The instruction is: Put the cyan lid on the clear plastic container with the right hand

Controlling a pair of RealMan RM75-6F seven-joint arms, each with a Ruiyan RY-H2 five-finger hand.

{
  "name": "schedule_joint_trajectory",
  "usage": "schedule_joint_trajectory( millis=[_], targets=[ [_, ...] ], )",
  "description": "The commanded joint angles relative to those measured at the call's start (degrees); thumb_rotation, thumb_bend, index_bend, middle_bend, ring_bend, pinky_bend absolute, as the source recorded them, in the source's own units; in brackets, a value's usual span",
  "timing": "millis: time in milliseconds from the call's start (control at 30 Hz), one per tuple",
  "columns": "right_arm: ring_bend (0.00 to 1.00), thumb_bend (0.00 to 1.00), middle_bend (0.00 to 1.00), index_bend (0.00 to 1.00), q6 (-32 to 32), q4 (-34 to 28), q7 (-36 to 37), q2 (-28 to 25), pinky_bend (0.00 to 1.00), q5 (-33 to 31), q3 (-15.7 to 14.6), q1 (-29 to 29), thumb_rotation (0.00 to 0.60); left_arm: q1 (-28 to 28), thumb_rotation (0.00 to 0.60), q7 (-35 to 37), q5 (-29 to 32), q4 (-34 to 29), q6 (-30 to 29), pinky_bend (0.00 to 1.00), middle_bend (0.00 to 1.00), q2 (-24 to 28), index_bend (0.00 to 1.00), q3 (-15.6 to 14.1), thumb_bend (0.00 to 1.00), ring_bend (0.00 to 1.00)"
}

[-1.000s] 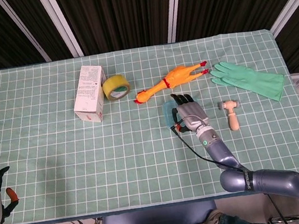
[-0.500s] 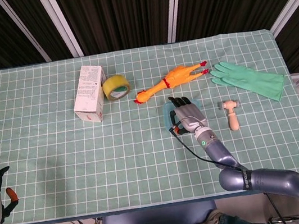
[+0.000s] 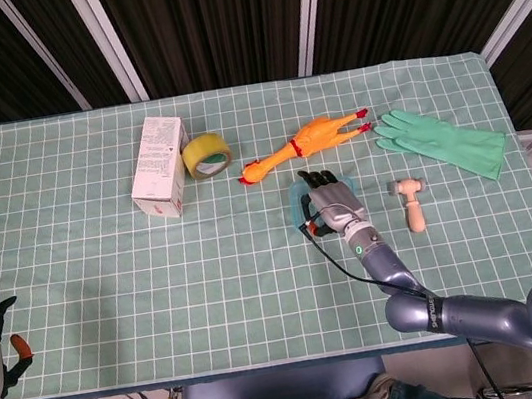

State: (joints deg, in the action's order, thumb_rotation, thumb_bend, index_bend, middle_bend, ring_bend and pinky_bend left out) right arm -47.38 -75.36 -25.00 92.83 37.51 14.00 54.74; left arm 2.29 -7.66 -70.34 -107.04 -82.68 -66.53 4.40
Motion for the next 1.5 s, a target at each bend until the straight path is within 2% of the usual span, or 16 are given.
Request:
schedule_joint_trajectory(
  millis=[33, 300, 500, 733, 1500],
  targets=[
    [0.0, 0.55, 0.0, 0.6, -1.0, -0.9, 0.6, -0.7, 0.0, 0.4, 0.9, 0.0, 0.6, 0.0, 0.6, 0.0, 0.0, 0.0, 0.1, 0.0, 0.0, 0.0, 0.16, 0.0, 0.74, 0.0],
    [0.0, 0.55, 0.0, 0.6, -3.2, -1.8, 3.6, -3.2, 0.0, 0.9, 4.9, -0.2, 0.6, 0.0, 0.6, 0.2, 0.0, -0.1, 0.0, 0.0, 0.0, 0.1, 0.16, 0.0, 0.74, 0.0],
    [0.0, 0.55, 0.0, 0.6, 0.0, 3.4, 3.4, -2.5, 0.0, -2.3, 5.8, 1.6, 0.6, 0.0, 0.6, 0.1, -0.1, -0.1, 0.1, 0.0, 0.0, 0.1, 0.16, -0.1, 0.74, 0.0],
    [0.0, 0.55, 0.0, 0.6, 2.3, 8.8, 5.9, -0.2, 0.0, -2.7, 7.2, 3.0, 0.6, 0.1, 0.6, 0.0, 0.1, -0.1, 0.2, 0.0, 0.0, 0.1, 0.16, -0.1, 0.74, 0.0],
    [0.0, 0.55, 0.0, 0.6, 8.8, 21.1, 7.2, 6.1, 0.0, -3.4, 6.4, 6.2, 0.6, 0.3, 0.6, -0.3, 1.1, -0.5, 0.5, 0.0, 0.0, 0.2, 0.16, 0.1, 0.74, 0.0]
  ],
)
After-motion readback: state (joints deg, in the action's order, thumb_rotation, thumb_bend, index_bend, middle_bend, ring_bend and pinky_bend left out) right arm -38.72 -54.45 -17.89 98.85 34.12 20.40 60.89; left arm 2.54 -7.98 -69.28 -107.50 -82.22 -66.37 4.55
